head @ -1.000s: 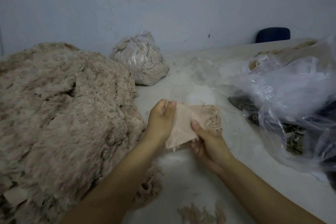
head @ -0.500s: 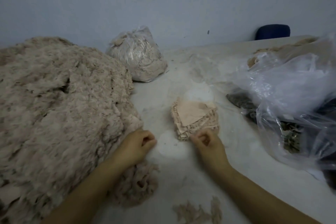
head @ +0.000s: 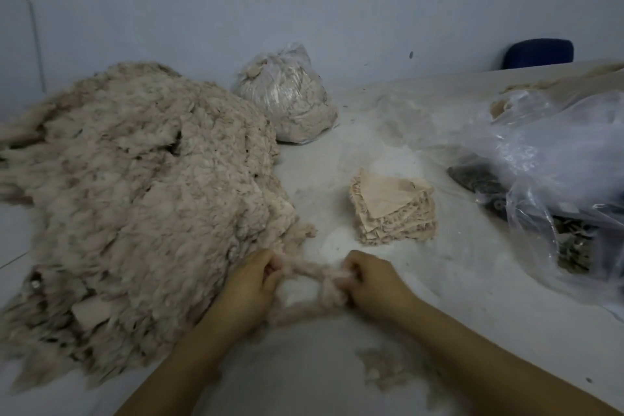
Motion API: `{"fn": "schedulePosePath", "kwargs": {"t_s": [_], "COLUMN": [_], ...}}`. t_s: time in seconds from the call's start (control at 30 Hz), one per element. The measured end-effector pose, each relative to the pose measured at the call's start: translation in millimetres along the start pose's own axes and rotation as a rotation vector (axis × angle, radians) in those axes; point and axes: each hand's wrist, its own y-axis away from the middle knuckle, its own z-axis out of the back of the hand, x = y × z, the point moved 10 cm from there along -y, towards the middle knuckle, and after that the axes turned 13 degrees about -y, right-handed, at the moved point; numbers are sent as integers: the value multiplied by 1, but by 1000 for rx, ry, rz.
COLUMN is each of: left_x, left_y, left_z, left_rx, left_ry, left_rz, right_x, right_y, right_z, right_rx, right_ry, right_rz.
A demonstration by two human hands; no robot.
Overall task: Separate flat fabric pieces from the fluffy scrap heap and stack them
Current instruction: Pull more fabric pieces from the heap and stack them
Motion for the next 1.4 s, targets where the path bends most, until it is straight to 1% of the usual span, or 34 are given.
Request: {"fn": "schedulePosePath", "kwargs": {"t_s": [0.1, 0.13, 0.2, 0.3, 0.33, 0.37, 0.47, 0.5, 0.57, 0.63, 0.7, 0.73, 0.83, 0.93, 1.0, 1.03, 1.07, 1.13, 1.17, 1.23, 1.3, 1.37, 1.4], "left_x": [11, 10, 4, -4, -7, -10, -10, -9, -8, -5, 4, 11, 26, 35, 32, 24, 12, -14, -25, -39, -46, -48, -48], "left_y": [8, 10, 12, 12, 11, 11, 10, 11, 13, 15, 13, 11, 5, -1, -2, -2, 0, 4, 7, 12, 13, 14, 15], "left_z": [6, 5, 0, -14, -16, -17, -18, -18, -15, -13, -12, -13, -14, -8, -9, -8, -4, 0, -3, -25, -39, -37, -35], "left_rx": [-46, -40, 21, 117, 119, 110, 100, 104, 117, 126, 146, 163, 186, 186, 221, 205, 163, 71, 63, 111, 101, 37, 24], "left_ry": [3, -11, -60, -222, -266, -289, -243, -214, -155, -91, -45, -16, 43, 16, -75, -65, 11, 245, 288, 235, 235, 307, 342], "left_rz": [-35, -63, -112, -150, -162, -174, -210, -234, -272, -281, -218, -171, -57, 17, 21, -6, -36, -62, -58, -28, -26, -42, -66], "right_x": [-24, -29, -33, -19, -12, -3, 15, 19, 21, 23, 24, 22, 2, -21, -27, -28, -29, -26, -23, -17, -10, -11, -8], "right_y": [15, 20, 28, 43, 43, 35, -18, -32, -52, -59, -53, -47, -25, -4, 6, 10, 13, 18, 19, 19, 19, 19, 20], "right_z": [25, 29, 30, 1, -8, -12, 0, -1, -16, -22, -14, -5, 19, 35, 43, 45, 46, 42, 37, 24, 9, -4, -6], "right_rx": [94, 125, 213, 517, 567, 527, 116, 31, -32, -95, -172, -209, -272, -244, -217, -207, -196, -174, -159, -94, 21, 132, 161], "right_ry": [101, 133, 140, 76, 49, 20, -14, 13, 10, -86, -214, -241, -345, -575, -637, -646, -660, -702, -743, -901, -1013, -1037, -993], "right_rz": [-49, -57, -70, -90, -95, -93, -90, -104, -107, -35, 68, 102, 96, 27, 7, 6, 8, 19, 25, 14, -38, -130, -128]}}
